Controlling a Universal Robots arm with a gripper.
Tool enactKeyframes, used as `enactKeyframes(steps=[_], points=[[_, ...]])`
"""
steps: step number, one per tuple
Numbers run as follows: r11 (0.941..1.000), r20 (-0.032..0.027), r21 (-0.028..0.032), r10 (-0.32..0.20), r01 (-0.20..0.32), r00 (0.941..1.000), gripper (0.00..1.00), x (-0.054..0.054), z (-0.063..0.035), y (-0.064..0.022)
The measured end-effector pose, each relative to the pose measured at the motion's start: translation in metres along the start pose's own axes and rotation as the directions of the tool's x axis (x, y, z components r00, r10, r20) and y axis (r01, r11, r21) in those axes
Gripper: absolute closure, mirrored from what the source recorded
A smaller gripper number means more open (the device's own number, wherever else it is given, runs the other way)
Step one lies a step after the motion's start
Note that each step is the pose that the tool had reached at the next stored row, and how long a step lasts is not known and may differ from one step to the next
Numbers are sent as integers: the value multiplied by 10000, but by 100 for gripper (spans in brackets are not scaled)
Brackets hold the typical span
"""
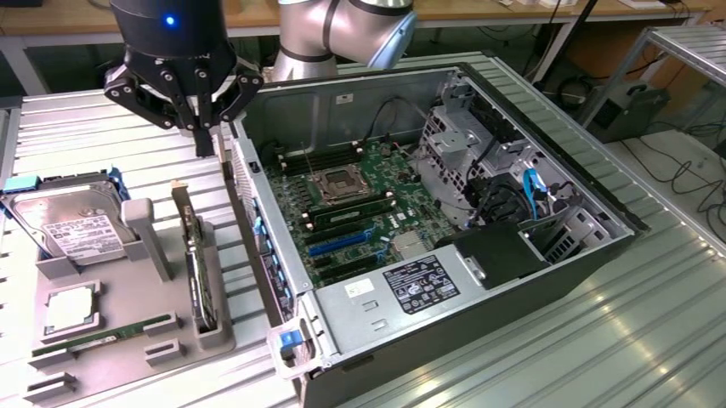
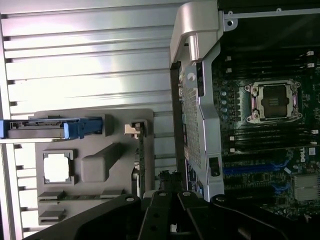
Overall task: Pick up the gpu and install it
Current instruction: 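Reach for the gpu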
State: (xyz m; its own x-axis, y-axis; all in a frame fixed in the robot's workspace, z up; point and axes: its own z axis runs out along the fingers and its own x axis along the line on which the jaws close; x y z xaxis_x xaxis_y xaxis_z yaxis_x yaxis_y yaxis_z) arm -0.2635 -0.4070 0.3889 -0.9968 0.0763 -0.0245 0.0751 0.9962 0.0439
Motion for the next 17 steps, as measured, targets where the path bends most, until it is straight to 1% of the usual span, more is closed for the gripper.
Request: enactKeyframes(steps=[8, 17], points=[[10000, 0, 8, 0, 0, 10000, 89, -1, 45, -38], [10000, 0, 10, -1, 1, 10000, 89, -2, 56, -48]])
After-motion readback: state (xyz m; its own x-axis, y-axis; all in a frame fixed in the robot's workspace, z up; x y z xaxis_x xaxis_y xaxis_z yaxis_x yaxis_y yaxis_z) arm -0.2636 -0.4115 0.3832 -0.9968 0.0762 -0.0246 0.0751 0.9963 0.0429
